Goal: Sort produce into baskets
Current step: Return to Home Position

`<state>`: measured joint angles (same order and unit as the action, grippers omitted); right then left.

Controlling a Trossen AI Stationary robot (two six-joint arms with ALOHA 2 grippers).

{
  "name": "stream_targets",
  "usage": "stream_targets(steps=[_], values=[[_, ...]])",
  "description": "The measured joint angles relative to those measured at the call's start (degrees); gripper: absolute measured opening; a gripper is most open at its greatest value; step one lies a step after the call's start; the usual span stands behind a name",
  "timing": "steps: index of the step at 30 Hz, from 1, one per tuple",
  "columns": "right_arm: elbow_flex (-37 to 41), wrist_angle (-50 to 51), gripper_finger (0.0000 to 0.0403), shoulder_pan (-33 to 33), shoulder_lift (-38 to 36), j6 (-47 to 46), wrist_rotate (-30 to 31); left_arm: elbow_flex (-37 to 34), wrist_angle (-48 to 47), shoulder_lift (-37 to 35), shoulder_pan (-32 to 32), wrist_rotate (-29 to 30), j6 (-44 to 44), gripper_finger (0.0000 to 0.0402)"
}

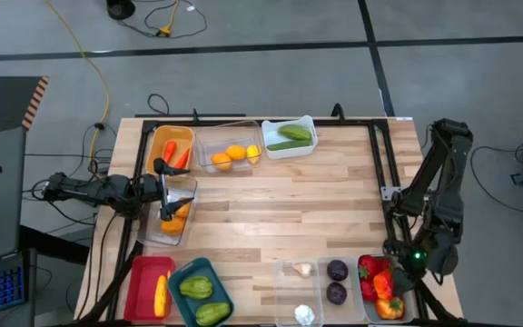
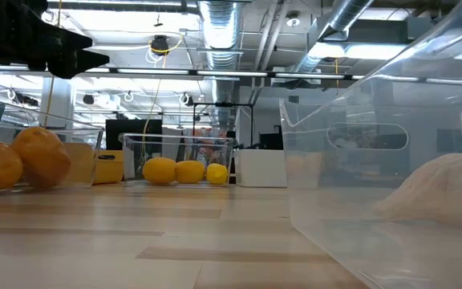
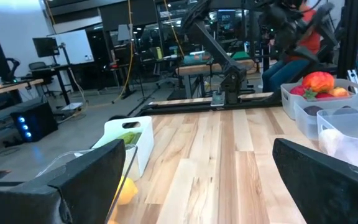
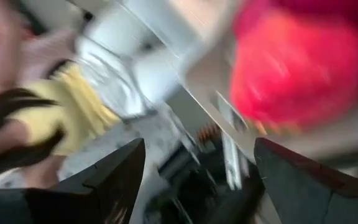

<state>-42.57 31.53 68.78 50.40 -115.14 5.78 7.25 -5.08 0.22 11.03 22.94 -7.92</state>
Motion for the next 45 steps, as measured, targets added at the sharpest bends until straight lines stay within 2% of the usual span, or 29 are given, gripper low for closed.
stream_targets(steps=[3,6,12,18,24,28,34,39,45], values=[[0.0,0.06,0.0329,-2.26,-3.27,8.99,7.3,0.0,0.0,-0.01,0.0,-0.02,0.0,0.0396],[0.0,0.22,0.0329,-5.76,-6.8,19.29,11.98,0.0,0.0,-0.01,0.0,-0.02,0.0,0.0396],[0.0,1.88,0.0329,-14.67,-13.31,45.9,18.27,0.02,-0.65,-0.01,0.0,-0.34,0.15,0.0396],[0.0,1.94,0.0329,-23.24,-17.68,76.05,23.89,0.02,-1.32,-0.01,0.02,-3.81,1.57,0.0396],[0.02,2.07,0.0326,-31.46,-22.16,96.15,29.4,0.02,-1.17,-0.01,0.0,-3.8,2.11,0.0396],[0.02,2.3,0.0311,-37.17,-24.86,101.53,29.22,0.02,-0.95,-0.01,-0.73,-3.82,2.58,0.0396],[0.34,4.35,0.0273,-42.79,-27.63,102.37,28.88,0.02,1.22,0.01,-3.79,-7.42,1.54,0.0396],[5.48,3.69,0.0234,-44.65,-30.39,102.13,28.51,0.02,1.47,0.01,-6.51,-9.16,1.26,0.0396],[12.42,1.83,0.016,-44.85,-37.44,100.24,28.48,0.0,-0.72,0.01,-8.3,-11.49,2.11,0.0396]])
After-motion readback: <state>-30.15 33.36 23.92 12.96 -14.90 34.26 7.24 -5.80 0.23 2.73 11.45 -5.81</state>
